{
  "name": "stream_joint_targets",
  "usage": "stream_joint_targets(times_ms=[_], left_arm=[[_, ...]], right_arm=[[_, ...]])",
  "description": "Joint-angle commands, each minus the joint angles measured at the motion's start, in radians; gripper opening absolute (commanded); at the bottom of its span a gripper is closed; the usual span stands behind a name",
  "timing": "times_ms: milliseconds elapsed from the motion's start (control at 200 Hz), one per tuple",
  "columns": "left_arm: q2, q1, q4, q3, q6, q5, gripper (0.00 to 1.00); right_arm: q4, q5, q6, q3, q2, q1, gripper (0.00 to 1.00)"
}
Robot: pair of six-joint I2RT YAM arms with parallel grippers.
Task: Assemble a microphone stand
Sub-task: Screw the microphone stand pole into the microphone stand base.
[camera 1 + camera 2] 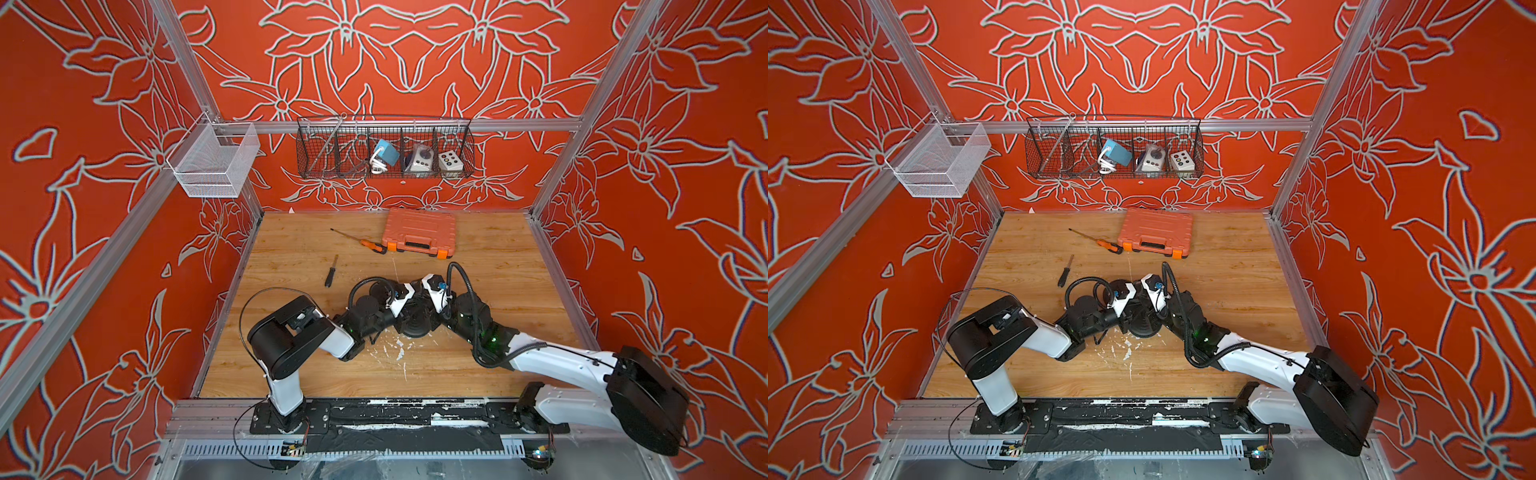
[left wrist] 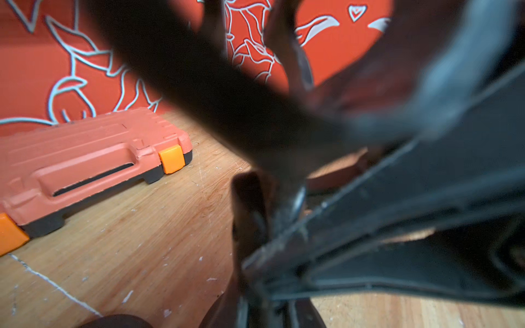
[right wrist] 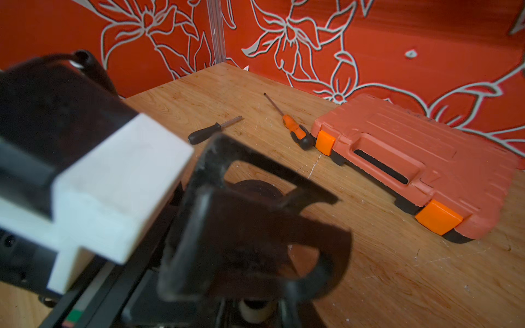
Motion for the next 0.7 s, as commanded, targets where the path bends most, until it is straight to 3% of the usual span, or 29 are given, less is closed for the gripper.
stream_joint_targets(times_ms=[0, 60, 120, 205, 375, 696], left_arm=[[0.01, -0.009, -0.032, -0.005, 0.014, -0.016, 0.08], [0.009, -0.012, -0.032, -0.016, 0.027, -0.022, 0.06], [0.01, -0.015, -0.038, -0.024, 0.039, -0.034, 0.06], [0.004, -0.016, -0.038, -0.038, 0.036, -0.044, 0.04], [0.005, -0.024, -0.036, -0.059, 0.045, -0.044, 0.04], [0.011, -0.027, -0.034, -0.06, 0.039, -0.016, 0.04]], right_arm=[[-0.168, -0.162, -0.092, -0.001, 0.013, -0.021, 0.47], [-0.166, -0.274, -0.11, -0.001, -0.007, -0.069, 0.6], [-0.166, -0.418, -0.119, 0.001, -0.021, -0.139, 0.65], [-0.168, -0.608, -0.147, 0.012, -0.023, -0.234, 0.67], [-0.224, -0.847, -0.275, 0.072, 0.013, -0.322, 0.67], [-0.177, -1.052, -0.384, 0.167, 0.138, -0.411, 0.62]])
